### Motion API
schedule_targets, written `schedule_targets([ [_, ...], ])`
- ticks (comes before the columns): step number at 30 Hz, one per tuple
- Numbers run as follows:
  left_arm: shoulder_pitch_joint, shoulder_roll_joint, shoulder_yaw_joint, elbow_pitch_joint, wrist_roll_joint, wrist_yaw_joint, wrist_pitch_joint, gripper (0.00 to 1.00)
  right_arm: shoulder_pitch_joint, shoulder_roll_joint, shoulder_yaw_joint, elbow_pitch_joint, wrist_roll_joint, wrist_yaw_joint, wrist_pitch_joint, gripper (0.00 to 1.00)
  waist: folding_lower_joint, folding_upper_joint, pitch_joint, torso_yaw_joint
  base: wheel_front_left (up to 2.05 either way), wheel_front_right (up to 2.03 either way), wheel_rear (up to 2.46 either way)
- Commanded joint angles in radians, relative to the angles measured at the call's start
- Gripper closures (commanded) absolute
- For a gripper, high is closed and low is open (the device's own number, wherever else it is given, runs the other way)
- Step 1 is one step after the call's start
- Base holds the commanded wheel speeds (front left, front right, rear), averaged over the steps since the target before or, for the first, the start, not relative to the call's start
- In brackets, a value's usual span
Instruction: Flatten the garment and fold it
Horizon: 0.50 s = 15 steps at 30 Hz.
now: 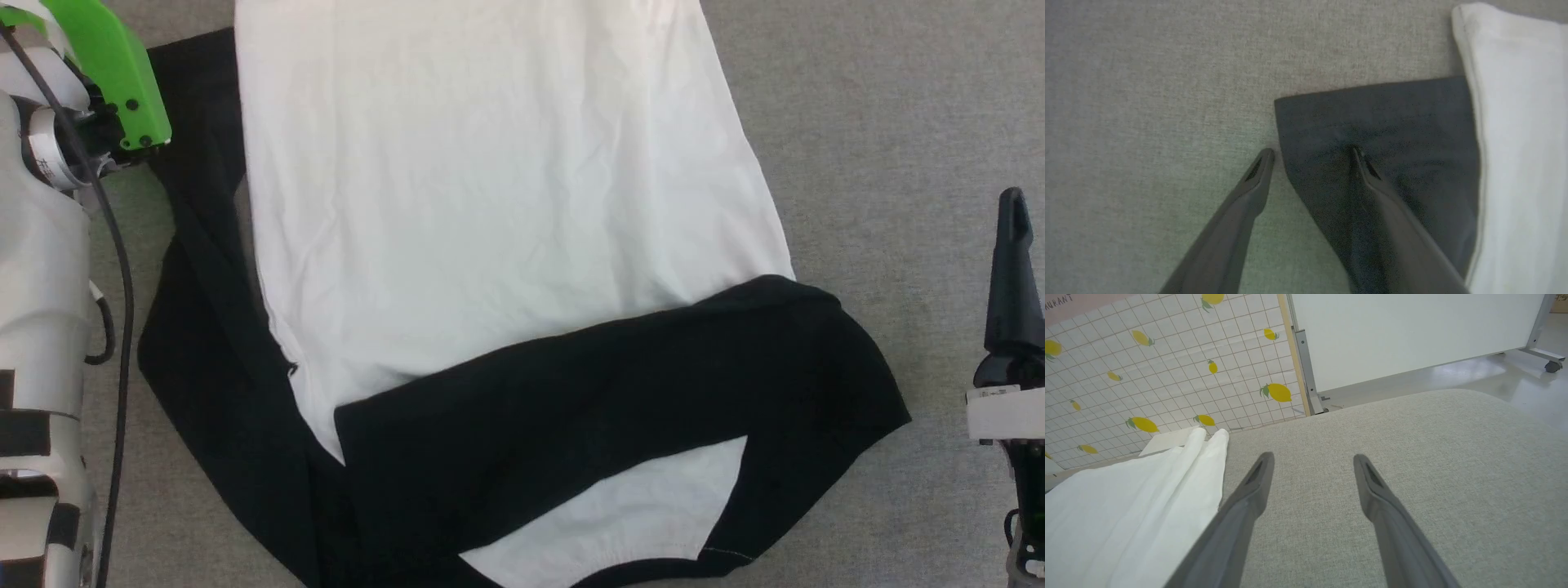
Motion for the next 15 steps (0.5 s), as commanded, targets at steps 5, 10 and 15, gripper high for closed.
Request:
schedule_targets([
  [5,0.028,-0.005,-0.021,0.010,0.012,0.036,0.052,0.00,-0.017,0.001,-0.007,-0.020,0.017,-0.001,0.005,0.00,-0.0002,0.0000,0.045,0.000,0.00,0.00,0.00],
  [10,0.064,-0.029,0.008,0.007,-0.034,0.042,0.043,1.00,-0.026,0.001,-0.009,-0.023,0.010,-0.001,0.006,0.00,-0.0002,0.0000,0.045,0.015,0.00,0.00,0.00],
  [15,0.091,-0.047,0.103,-0.007,-0.108,0.067,-0.091,1.00,-0.027,0.001,-0.006,-0.015,-0.006,-0.001,0.014,0.00,-0.0002,0.0000,0.003,0.036,0.00,0.00,0.00],
])
